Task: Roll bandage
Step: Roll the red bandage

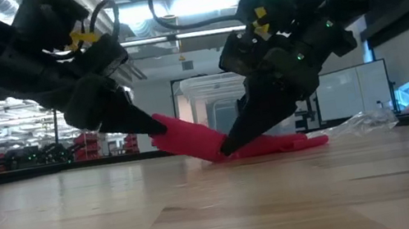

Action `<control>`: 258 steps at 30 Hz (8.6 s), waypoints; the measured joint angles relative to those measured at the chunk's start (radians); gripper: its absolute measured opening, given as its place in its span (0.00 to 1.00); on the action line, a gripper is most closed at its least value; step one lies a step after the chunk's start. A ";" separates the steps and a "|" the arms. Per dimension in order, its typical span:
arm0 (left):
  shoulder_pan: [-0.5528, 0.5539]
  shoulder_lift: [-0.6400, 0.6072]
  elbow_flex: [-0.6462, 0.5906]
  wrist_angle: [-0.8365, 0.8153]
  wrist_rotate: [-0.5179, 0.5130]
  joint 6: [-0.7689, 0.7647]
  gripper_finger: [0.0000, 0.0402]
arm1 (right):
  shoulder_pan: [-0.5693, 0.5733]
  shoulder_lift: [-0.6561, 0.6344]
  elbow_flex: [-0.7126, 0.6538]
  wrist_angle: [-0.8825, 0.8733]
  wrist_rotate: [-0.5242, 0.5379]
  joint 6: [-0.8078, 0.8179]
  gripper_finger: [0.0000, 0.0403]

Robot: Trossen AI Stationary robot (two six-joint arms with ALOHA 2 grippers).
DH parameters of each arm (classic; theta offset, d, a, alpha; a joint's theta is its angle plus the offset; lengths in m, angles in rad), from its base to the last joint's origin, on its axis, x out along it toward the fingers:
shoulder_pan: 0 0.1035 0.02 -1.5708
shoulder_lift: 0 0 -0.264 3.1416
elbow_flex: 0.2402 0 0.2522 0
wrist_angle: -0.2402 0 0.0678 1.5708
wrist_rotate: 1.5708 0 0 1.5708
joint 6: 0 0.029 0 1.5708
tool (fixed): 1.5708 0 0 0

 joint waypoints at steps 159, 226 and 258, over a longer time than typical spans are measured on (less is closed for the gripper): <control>-0.085 -0.206 1.525 -1.134 -0.233 0.565 0.04 | -0.021 -0.766 -0.024 -0.315 0.306 -0.236 0.70; -0.075 -0.207 1.519 -1.160 -0.233 0.560 0.04 | -0.021 -0.743 -0.002 -0.226 0.345 -0.260 0.70; -0.081 -0.206 1.519 -1.139 0.056 0.501 0.04 | -0.020 -0.677 0.064 -0.079 0.111 -0.261 0.70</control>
